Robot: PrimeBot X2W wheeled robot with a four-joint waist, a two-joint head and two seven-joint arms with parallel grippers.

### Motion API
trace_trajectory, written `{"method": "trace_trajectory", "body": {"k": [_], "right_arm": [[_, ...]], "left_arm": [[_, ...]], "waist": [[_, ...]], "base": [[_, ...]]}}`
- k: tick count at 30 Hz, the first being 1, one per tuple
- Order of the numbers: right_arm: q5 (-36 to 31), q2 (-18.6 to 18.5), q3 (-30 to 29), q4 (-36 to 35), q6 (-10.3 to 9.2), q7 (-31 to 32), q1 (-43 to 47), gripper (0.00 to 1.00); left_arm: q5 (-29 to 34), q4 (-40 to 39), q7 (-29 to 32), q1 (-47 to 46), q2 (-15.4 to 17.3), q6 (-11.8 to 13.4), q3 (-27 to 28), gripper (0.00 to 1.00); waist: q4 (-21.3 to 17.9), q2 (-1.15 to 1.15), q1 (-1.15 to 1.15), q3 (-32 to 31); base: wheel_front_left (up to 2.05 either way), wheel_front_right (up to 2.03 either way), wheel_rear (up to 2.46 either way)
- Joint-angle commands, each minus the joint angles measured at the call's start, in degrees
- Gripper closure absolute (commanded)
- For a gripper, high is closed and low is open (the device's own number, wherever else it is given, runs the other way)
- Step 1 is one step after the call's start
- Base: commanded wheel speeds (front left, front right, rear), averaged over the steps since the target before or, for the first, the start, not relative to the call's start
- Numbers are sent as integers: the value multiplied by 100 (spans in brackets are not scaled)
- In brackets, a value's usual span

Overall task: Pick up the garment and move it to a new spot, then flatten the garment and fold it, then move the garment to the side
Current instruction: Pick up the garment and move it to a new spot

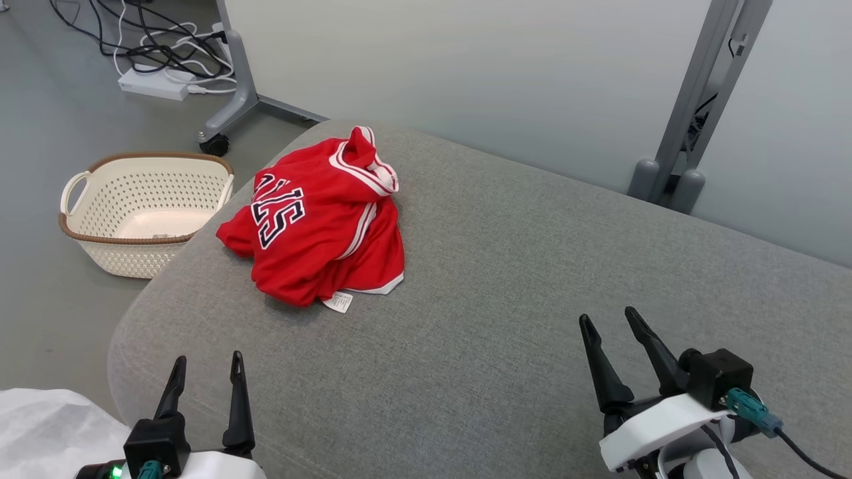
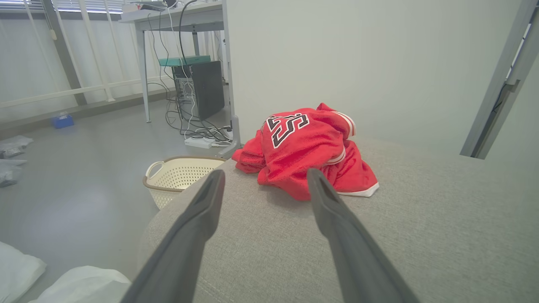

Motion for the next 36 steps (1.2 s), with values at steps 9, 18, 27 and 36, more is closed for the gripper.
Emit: {"method": "trace_trajectory", "body": {"k": [9, 18, 27, 36], "right_arm": [[51, -43, 238, 194, 11, -10, -297, 0], [12, -43, 180, 252, 11, -10, -278, 0], [-156, -43, 14, 165, 11, -10, -141, 0], [-590, -44, -147, -57, 11, -9, -80, 0]], "left_arm": [[-108, -191, -18, 88, 20, 154, 75, 0], [-176, -190, -18, 35, 20, 193, 76, 0], [-317, -131, -18, -133, 19, 32, 186, 0], [-76, 254, -18, -866, 180, -560, 339, 0]], "waist": [[94, 0, 0, 124], [65, 0, 0, 90], [55, 0, 0, 81], [46, 0, 0, 275]], "base": [[0, 0, 0], [0, 0, 0], [0, 0, 0], [0, 0, 0]]}}
